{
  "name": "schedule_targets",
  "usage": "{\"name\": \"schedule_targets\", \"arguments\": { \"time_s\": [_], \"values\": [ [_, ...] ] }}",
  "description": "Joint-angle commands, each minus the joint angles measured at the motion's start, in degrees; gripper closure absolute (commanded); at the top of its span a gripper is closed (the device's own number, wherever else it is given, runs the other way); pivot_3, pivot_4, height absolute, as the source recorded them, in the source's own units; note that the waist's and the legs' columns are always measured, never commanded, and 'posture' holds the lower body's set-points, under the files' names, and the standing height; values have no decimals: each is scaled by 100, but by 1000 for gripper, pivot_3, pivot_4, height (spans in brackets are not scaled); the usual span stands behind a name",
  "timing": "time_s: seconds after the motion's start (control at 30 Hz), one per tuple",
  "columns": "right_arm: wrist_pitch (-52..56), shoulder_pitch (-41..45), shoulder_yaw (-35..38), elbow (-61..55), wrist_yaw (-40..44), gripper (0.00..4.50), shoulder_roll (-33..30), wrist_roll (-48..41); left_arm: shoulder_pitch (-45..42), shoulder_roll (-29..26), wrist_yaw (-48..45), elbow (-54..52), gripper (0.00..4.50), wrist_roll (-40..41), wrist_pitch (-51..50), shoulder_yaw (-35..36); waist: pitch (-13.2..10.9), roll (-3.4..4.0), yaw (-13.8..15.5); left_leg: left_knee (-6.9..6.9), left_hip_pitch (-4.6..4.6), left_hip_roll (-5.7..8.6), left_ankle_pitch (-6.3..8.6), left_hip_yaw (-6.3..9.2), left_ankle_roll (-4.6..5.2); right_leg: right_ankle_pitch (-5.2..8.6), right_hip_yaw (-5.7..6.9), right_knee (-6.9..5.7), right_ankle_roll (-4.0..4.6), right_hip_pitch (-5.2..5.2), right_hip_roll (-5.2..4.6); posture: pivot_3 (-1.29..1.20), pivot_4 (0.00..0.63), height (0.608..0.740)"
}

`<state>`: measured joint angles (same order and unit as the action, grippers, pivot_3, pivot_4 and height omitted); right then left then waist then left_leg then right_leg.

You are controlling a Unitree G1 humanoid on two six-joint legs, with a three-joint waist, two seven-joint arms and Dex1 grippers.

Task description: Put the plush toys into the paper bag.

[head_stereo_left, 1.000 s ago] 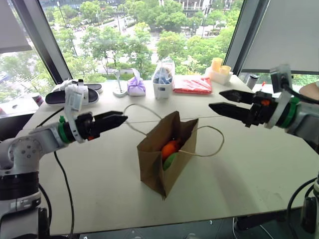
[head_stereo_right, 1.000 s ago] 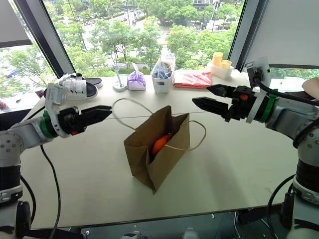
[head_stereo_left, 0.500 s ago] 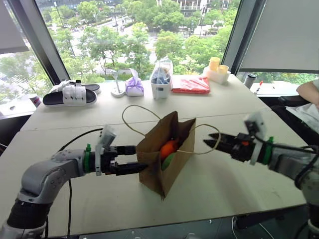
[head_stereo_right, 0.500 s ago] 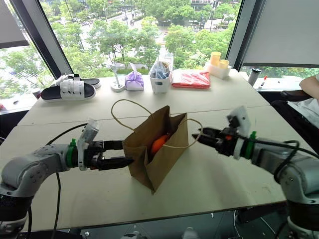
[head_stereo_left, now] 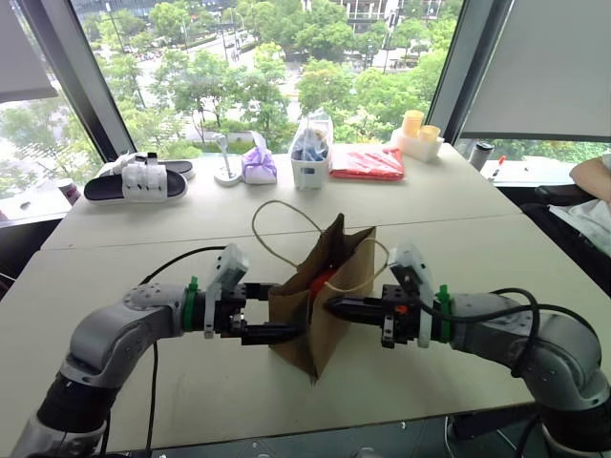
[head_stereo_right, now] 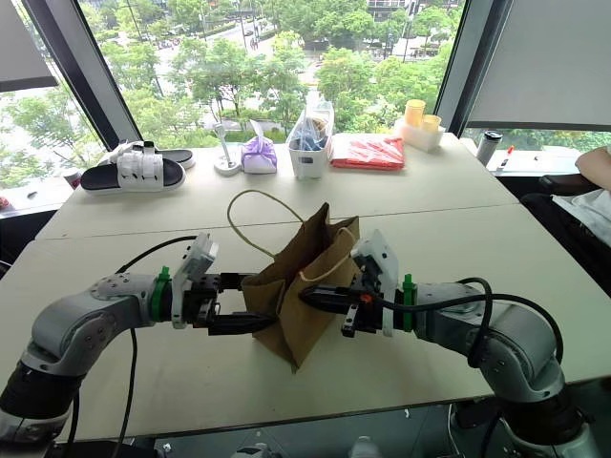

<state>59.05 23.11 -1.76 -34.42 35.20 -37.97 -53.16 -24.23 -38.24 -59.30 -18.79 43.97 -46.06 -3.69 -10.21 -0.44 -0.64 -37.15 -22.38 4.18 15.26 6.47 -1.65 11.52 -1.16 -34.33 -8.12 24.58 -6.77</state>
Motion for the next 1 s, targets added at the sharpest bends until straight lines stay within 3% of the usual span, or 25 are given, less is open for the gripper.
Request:
{"name": "schedule_targets", "arguments": {
  "time_s": [0.03,0.3,0.53,0.7,1.0],
  "values": [
    [-83,111,-228,-117,75,4435,18,124,-116,-59,-103,-252,0,118,-71,-3,0,0,0,0,0,0,0,0,0,0,0,0,0,0,0,0,150,740],
    [-169,185,-563,-91,81,4435,180,363,-19,-165,-139,-482,0,299,-322,52,0,0,2,0,0,0,0,1,1,0,0,0,0,0,0,0,150,740],
    [-109,127,-499,-185,39,4435,172,356,297,397,1139,-792,0,-32,-359,59,0,-1,2,-1,0,0,0,2,0,0,-1,0,-1,-1,0,0,150,740],
    [-71,31,-277,-217,24,4435,29,289,603,502,1555,-981,0,-228,-243,-21,0,-1,6,-1,1,1,0,2,0,0,-1,0,-1,-1,0,0,150,740],
    [73,-168,-69,-371,33,4435,-182,136,769,1227,2401,-869,0,-691,41,-8,1,0,20,-2,1,2,0,1,1,0,0,2,0,-3,-1,0,150,740]
  ]
}}
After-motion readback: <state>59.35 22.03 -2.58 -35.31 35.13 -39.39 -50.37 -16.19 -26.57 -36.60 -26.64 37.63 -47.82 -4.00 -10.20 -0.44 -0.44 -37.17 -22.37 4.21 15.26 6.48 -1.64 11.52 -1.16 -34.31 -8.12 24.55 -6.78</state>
